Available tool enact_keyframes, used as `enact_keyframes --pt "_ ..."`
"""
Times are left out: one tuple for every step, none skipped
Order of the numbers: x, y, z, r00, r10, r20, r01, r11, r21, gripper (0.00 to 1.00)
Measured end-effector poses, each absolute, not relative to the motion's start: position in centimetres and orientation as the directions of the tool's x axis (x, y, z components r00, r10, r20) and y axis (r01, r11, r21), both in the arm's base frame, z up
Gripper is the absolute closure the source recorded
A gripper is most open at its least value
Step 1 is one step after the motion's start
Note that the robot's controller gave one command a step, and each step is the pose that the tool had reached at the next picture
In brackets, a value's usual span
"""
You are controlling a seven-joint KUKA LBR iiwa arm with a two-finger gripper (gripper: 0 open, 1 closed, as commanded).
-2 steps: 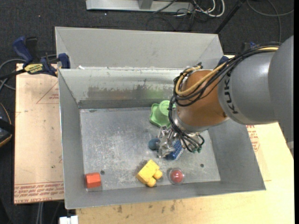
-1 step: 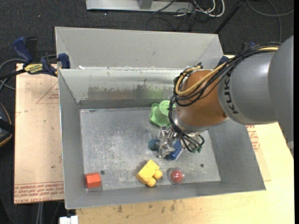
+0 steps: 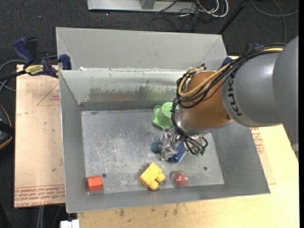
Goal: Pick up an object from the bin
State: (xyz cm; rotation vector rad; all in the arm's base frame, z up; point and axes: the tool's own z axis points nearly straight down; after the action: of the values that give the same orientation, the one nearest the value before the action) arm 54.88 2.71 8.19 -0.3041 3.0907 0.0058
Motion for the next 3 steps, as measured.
enact_keyframes --pt "54.88 2.71 8.19 -0.980 -0.195 -0.036 -0.195 0.981 0.000 1.00" --pt "54.88 2.71 8.19 -0.980 -0.195 -0.036 -0.195 0.981 0.000 1.00" --pt "54.88 2.71 8.19 -0.980 -0.195 -0.036 -0.195 0.981 0.000 1.00"
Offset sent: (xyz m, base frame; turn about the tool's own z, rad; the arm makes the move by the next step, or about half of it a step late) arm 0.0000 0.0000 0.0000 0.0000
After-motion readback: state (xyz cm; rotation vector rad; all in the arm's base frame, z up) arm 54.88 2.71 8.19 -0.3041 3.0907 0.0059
